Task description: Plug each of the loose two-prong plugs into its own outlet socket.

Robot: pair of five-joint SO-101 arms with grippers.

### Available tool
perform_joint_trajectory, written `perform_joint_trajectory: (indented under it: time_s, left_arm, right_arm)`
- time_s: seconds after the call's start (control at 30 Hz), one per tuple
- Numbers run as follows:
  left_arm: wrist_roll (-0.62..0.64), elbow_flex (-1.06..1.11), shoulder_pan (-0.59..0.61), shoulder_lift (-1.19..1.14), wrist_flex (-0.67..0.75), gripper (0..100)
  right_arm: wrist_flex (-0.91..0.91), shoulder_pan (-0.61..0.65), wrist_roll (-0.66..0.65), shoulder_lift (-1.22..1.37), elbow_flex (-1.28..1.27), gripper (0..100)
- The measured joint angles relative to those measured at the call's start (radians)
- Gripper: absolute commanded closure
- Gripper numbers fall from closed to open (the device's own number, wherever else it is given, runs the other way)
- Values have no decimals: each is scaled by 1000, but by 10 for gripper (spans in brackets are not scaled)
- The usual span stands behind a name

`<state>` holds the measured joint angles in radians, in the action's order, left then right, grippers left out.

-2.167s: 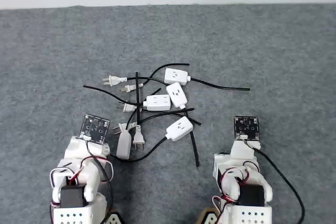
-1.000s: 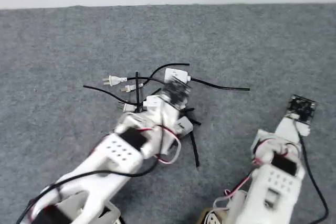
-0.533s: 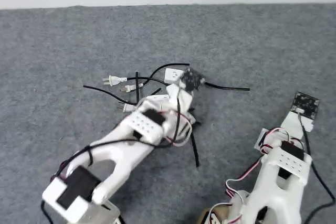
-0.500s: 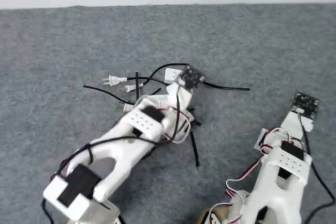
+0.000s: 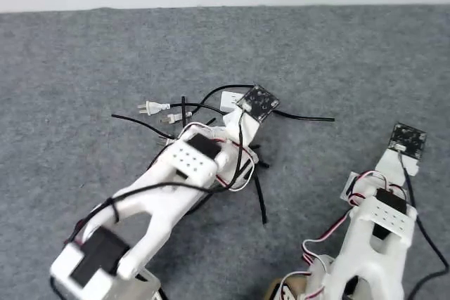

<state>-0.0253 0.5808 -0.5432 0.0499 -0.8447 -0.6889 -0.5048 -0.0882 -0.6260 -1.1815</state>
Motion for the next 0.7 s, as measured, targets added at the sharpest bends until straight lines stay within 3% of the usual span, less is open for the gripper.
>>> perform_joint_trajectory:
  time_s: [0.23, 0.47, 0.7]
  left_arm:
    - [0, 178, -126, 75, 2, 773]
    - [0, 106, -66, -40, 75, 773]
    - [0, -52, -34, -169, -12, 775]
  right_arm:
    - [0, 0, 0, 0, 0, 912]
    - [0, 0, -3, 0, 0, 912]
    - [0, 0, -3, 0, 0, 912]
